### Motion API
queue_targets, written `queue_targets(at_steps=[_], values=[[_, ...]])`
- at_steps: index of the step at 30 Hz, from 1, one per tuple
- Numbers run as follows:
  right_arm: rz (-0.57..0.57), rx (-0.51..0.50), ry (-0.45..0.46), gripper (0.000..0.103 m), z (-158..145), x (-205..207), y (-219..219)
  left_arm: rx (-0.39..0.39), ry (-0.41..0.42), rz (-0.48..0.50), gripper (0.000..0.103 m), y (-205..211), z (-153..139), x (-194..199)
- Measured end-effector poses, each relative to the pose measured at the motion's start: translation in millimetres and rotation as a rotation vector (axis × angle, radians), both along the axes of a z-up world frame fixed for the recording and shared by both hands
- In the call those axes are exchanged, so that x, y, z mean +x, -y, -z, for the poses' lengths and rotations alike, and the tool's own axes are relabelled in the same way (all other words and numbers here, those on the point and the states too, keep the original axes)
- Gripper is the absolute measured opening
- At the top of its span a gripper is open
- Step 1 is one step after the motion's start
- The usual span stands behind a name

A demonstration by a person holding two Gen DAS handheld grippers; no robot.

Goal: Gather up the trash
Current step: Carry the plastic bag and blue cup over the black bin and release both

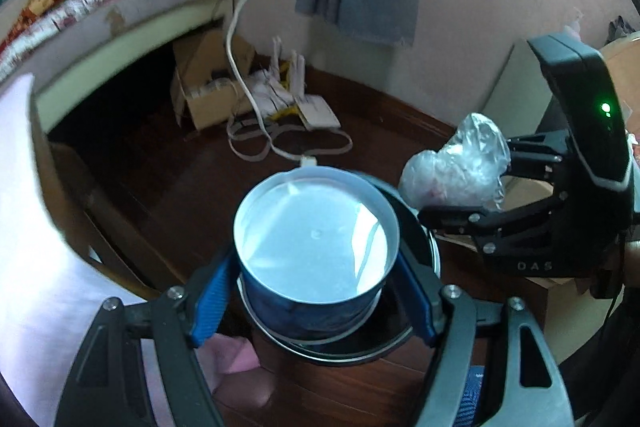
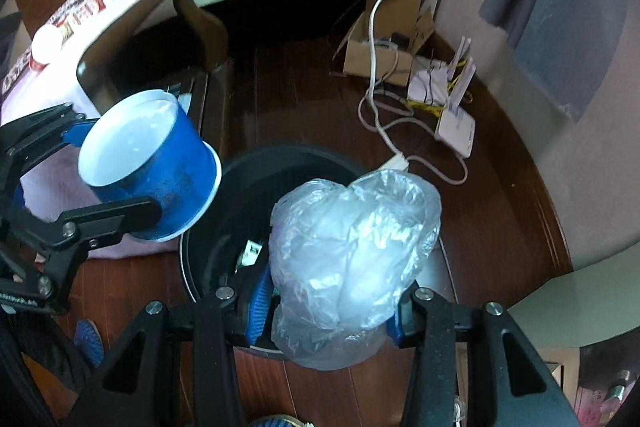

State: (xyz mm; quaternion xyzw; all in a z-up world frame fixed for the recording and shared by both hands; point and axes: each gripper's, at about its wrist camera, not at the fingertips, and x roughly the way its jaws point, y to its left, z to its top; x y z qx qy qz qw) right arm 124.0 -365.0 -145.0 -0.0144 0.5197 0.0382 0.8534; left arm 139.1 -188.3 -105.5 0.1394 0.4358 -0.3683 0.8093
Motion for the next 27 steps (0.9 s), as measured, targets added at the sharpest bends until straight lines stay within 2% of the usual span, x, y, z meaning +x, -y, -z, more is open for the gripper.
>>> queue_targets(at_steps=[11, 12, 13, 14, 15, 16, 19, 22, 27], values=[[-0.078, -0.024, -0.105, 0.049, 45.9, 5.0, -6.7, 0.038, -0.102, 0.008, 0.077, 13.4, 33.7, -0.3], [-0.093, -0.023, -0.117, 0.051, 51.0, 6.0, -8.5, 0.044, -0.112, 0.004, 0.080, 13.2, 36.6, 0.7], [-0.098, -0.035, -0.129, 0.066, 55.2, 7.0, -9.6, 0.059, -0.122, -0.017, 0.086, 14.1, 41.0, 1.4], [-0.083, -0.076, -0.141, 0.078, 61.1, 7.9, -9.8, 0.063, -0.124, -0.031, 0.098, 12.4, 42.9, 3.4], [-0.076, -0.104, -0.142, 0.095, 64.1, 7.6, -9.7, 0.061, -0.124, -0.039, 0.101, 10.9, 44.4, 4.1], [-0.084, -0.127, -0.141, 0.098, 66.7, 6.1, -9.4, 0.066, -0.124, -0.043, 0.101, 10.4, 45.3, 4.2], [-0.060, -0.143, -0.155, 0.103, 67.6, 6.5, -0.9, 0.083, -0.103, -0.051, 0.101, 9.8, 44.8, 2.5], [-0.027, -0.150, -0.156, 0.103, 62.4, 8.0, 8.2, 0.087, -0.085, -0.057, 0.101, 8.8, 41.4, 0.4], [0.002, -0.202, -0.124, 0.103, 40.1, 9.6, 13.0, 0.062, -0.008, -0.050, 0.101, 6.1, 16.4, -8.5]])
